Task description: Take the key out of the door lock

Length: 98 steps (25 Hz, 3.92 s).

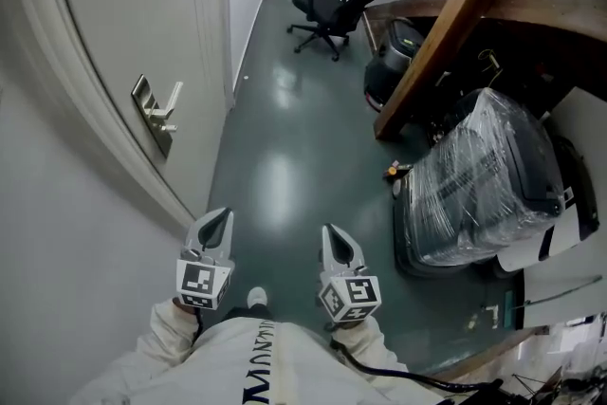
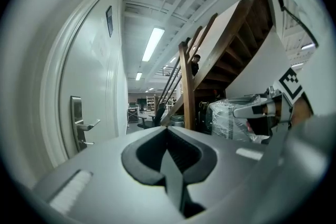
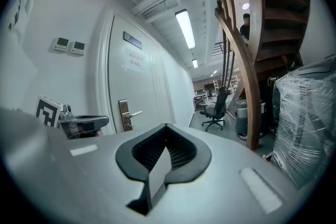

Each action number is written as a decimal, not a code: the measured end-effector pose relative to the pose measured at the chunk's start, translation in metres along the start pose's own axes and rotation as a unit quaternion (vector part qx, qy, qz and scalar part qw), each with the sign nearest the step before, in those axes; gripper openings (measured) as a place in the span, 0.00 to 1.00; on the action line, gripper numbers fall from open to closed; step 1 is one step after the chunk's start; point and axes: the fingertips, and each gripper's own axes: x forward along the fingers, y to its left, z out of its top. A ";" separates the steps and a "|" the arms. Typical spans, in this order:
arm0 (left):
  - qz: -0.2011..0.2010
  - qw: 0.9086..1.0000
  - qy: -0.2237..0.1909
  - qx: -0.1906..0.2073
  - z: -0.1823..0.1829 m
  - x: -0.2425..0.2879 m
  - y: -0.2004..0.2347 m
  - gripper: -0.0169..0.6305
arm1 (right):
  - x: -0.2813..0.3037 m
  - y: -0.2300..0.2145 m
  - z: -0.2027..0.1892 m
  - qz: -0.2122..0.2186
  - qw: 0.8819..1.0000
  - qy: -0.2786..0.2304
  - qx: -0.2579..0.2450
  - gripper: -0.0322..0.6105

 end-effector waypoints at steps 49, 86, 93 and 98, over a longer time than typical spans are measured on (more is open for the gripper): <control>0.592 0.799 0.048 -0.095 -0.036 0.012 0.210 0.02 | 0.364 0.225 -0.010 0.623 0.754 0.177 -0.109 0.05; 0.609 0.782 0.073 -0.107 -0.041 -0.006 0.141 0.02 | 0.399 0.208 -0.086 0.501 0.592 0.454 0.438 0.33; 0.616 0.776 0.086 -0.108 -0.044 -0.015 0.138 0.03 | 0.423 0.228 -0.099 0.489 0.564 0.442 0.498 0.41; 0.620 0.772 0.088 -0.108 -0.043 -0.019 0.137 0.02 | 0.438 0.243 -0.114 0.468 0.566 0.450 0.509 0.41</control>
